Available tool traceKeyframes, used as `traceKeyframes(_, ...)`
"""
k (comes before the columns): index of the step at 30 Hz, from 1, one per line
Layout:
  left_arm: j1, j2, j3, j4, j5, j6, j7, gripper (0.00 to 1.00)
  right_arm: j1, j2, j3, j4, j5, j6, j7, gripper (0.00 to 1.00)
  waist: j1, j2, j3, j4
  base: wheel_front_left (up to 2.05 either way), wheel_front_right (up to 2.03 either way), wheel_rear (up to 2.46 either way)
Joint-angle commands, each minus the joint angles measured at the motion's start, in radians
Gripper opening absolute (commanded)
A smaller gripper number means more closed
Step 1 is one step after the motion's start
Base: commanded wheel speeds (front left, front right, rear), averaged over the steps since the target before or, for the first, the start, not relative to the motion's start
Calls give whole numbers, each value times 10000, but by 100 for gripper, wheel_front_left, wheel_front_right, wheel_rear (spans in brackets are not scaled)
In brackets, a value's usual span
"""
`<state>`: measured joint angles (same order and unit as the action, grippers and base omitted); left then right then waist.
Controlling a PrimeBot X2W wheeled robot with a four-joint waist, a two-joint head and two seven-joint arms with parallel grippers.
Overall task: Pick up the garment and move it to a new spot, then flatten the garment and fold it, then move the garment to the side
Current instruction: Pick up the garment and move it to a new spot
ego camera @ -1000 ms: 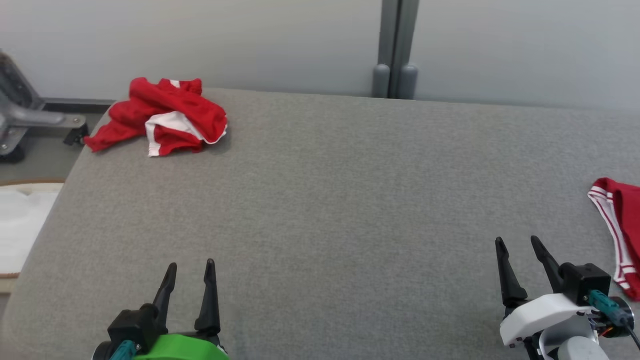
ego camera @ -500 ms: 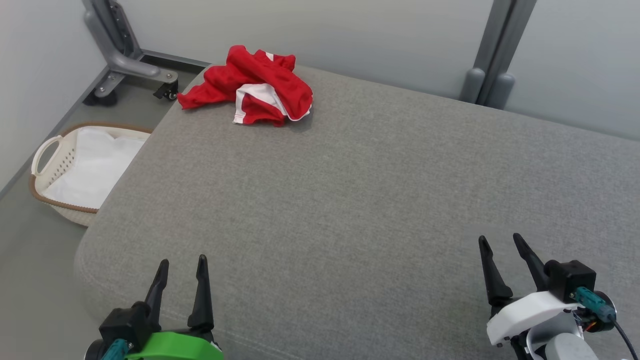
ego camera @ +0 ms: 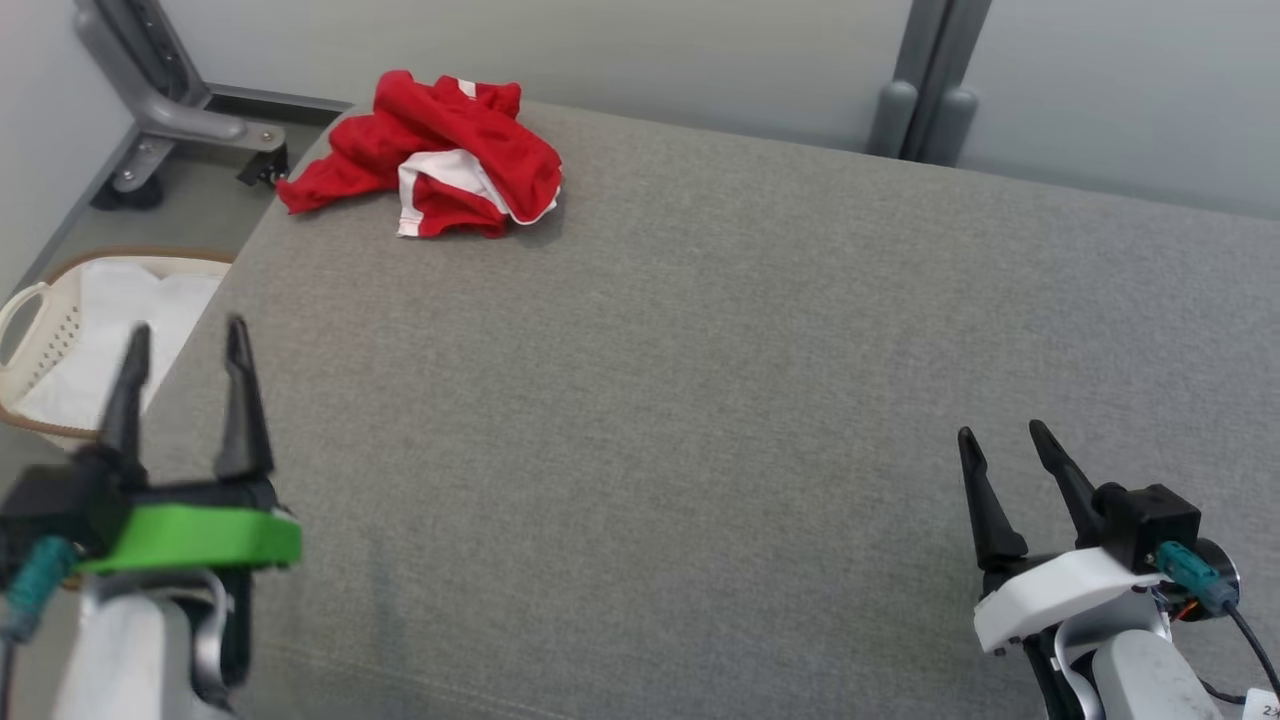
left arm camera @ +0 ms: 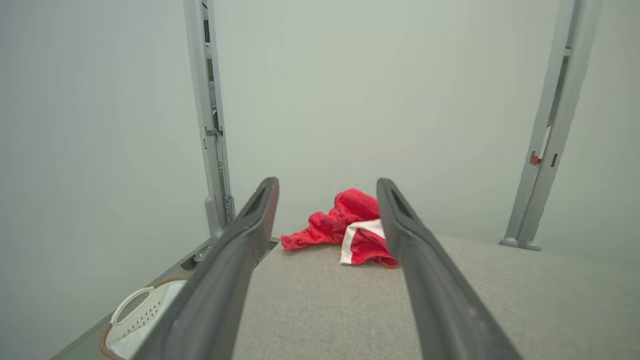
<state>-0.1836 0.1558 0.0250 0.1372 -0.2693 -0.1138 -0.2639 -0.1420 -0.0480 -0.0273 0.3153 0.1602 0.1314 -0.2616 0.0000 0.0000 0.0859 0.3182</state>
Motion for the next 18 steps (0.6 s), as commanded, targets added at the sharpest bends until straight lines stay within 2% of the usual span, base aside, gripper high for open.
traceKeyframes(1, -706, 290, 106, -95, 2, -39, 76, 100, -104, -47, -79, -154, -35, -15, -48, 100, 0, 0, 373, -409, 0, 0, 0)
traceKeyframes(4, -1934, 895, 179, -145, -80, -77, 428, 100, -147, -49, -104, -417, -296, -15, -48, 100, 0, 0, 672, -751, 0, 0, 0)
traceKeyframes(9, -4028, 1684, 352, 623, -571, -127, 1262, 100, -396, -49, -69, -1032, -684, -15, 190, 100, 0, 0, 1365, -1550, 0, 0, 0)
traceKeyframes(13, -5522, 2073, 567, 1940, -873, -107, 1829, 100, -603, -49, 66, -1674, -924, -15, 489, 100, 0, 0, 2040, -2159, 0, 0, 0)
traceKeyframes(18, -6728, 2136, 649, 3693, -1309, -53, 2378, 100, -794, -44, 144, -2523, -1125, -15, 779, 100, 0, 0, 2911, -2661, 0, 0, 0)
